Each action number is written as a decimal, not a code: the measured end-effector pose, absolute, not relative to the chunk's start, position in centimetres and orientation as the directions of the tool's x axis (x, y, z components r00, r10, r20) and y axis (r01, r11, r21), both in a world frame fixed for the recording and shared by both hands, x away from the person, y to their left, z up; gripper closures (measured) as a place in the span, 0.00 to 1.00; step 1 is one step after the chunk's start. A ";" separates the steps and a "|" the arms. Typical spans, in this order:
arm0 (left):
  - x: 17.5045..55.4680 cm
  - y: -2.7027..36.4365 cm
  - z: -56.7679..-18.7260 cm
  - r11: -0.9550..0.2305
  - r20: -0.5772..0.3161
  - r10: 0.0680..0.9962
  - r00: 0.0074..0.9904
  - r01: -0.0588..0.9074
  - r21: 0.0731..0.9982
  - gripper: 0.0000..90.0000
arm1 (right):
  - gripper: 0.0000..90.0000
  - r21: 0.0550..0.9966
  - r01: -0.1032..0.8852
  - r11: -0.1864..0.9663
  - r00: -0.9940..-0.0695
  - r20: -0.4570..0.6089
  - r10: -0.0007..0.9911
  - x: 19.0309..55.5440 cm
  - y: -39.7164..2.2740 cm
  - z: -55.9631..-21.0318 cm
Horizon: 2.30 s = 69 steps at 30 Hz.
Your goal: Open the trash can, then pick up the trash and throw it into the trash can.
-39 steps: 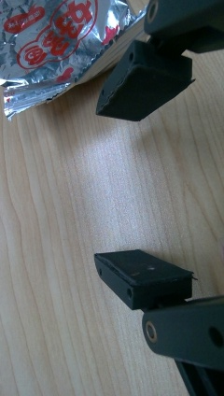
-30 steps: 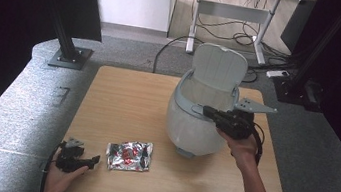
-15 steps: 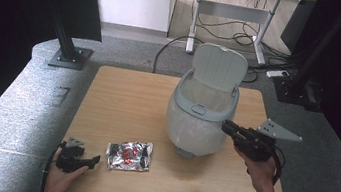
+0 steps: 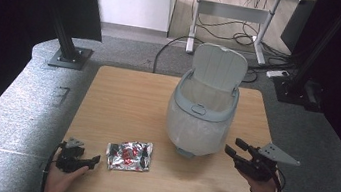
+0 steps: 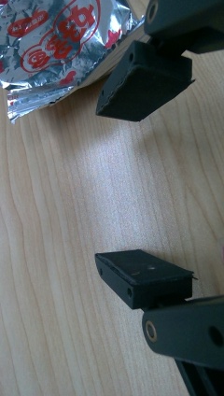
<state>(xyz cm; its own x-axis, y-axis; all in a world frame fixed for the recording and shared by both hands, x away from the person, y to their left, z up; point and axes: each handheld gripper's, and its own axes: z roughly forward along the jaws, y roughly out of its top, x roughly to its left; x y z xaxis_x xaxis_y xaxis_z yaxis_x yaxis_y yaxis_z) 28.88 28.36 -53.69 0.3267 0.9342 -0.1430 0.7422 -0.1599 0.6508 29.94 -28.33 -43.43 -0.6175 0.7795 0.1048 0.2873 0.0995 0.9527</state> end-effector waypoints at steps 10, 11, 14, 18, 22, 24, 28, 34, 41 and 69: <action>28.9 28.3 -53.7 -0.157 -0.144 0.935 0.324 0.742 0.651 0.28 | 0.43 0.915 0.387 0.116 -0.566 0.136 0.813 30.4 -29.1 -48.2; 28.9 28.3 -53.7 -0.157 -0.144 0.935 0.324 0.742 0.651 0.28 | 0.43 0.915 0.387 0.116 -0.566 0.136 0.813 30.4 -29.1 -48.2; 28.9 28.4 -53.6 -0.149 -0.148 0.936 0.318 0.743 0.652 0.28 | 0.43 0.898 0.422 0.123 -0.548 0.145 0.824 30.5 -29.4 -49.7; 28.9 28.5 -53.5 -0.144 -0.152 0.937 0.315 0.743 0.654 0.28 | 0.43 0.889 0.442 0.118 -0.532 0.154 0.832 30.5 -29.8 -50.6; 28.9 28.5 -53.5 -0.142 -0.154 0.936 0.315 0.742 0.655 0.28 | 0.43 0.883 0.454 0.119 -0.528 0.159 0.834 30.6 -29.8 -51.1; 28.8 28.5 -53.5 -0.143 -0.153 0.936 0.315 0.742 0.655 0.28 | 0.44 0.880 0.457 0.126 -0.530 0.156 0.833 30.6 -29.8 -51.3; 28.8 28.5 -53.3 -0.136 -0.154 0.938 0.311 0.737 0.662 0.28 | 0.44 0.876 0.461 0.141 -0.530 0.144 0.836 30.5 -29.6 -51.6; 28.7 28.5 -53.1 -0.128 -0.157 0.938 0.310 0.728 0.674 0.28 | 0.44 0.873 0.466 0.143 -0.525 0.143 0.839 30.4 -29.9 -51.8; 28.6 28.3 -52.6 -0.105 -0.187 0.931 0.314 0.720 0.686 0.26 | 0.44 0.872 0.468 0.146 -0.518 0.136 0.844 30.3 -30.1 -51.9; 30.6 23.5 -53.4 -0.164 -0.217 0.890 0.401 0.726 0.668 0.39 | 0.44 0.857 0.480 0.189 -0.517 0.102 0.850 30.5 -29.5 -52.4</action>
<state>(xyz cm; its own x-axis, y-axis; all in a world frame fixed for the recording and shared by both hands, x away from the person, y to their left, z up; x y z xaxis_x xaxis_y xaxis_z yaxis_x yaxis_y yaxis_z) 30.55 23.46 -53.39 0.4011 0.8898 -0.2175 0.7261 -0.1642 0.6677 30.46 -29.46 -52.40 -0.5170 0.8499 0.1020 0.4797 0.1889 0.8569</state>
